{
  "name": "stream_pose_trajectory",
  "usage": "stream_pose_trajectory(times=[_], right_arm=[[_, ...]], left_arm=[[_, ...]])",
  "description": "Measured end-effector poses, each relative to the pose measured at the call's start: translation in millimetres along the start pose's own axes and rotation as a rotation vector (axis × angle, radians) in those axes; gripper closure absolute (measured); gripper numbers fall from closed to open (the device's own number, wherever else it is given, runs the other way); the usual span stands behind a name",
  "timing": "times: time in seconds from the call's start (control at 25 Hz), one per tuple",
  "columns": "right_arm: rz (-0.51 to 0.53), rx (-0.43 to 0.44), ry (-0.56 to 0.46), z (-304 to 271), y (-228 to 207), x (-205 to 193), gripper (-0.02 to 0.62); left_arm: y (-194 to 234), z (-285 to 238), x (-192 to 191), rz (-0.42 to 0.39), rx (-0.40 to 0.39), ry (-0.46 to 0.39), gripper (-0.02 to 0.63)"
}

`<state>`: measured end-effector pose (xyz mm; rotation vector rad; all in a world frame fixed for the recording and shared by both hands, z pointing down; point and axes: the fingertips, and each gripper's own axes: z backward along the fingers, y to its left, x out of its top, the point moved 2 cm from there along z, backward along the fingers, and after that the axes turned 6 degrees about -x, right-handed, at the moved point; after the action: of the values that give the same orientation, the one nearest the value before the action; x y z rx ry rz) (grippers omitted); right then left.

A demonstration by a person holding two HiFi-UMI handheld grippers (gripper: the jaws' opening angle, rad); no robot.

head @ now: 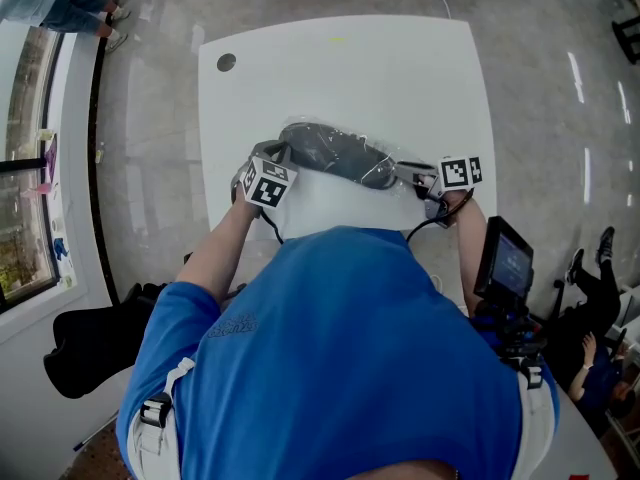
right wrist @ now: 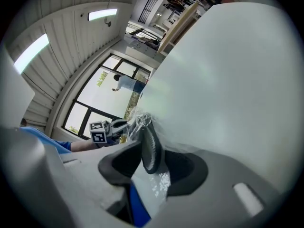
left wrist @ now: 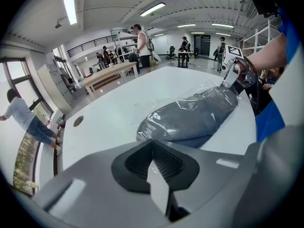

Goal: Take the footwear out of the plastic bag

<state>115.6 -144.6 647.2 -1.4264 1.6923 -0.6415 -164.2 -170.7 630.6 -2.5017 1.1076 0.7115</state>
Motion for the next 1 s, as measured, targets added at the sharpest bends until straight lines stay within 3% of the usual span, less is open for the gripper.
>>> stream_pose_trajectory(times=[0.12, 0.28, 0.52, 0.92, 1.0], right_arm=[[0.029, 0.009, 0.029, -0.8, 1.7, -3.6, 0.394], [-0.003, 0.132, 0.013, 5.1, 16.2, 0.0, 0.39], [0.063, 0.028, 0.075, -1.9, 7.5, -5.3, 0.39], [0.12, 0.056, 0.165, -20.9, 26.5, -7.6, 0.393], [0.151, 0.03, 0.179, -24.4, 25.8, -9.2, 0.468]], left_arm=[[-1.4, -0.9, -2.0, -0.001, 0.003, 0.004, 0.598], [-0.5, -0.2, -2.4, 0.003, -0.003, 0.003, 0.598], [-2.2, 0.4, -1.1, 0.001, -0.006, 0.001, 0.598], [-3.5, 2.3, 2.9, 0.011, -0.005, -0.001, 0.598], [-4.7, 1.7, 2.3, 0.014, -0.005, -0.005, 0.598]])
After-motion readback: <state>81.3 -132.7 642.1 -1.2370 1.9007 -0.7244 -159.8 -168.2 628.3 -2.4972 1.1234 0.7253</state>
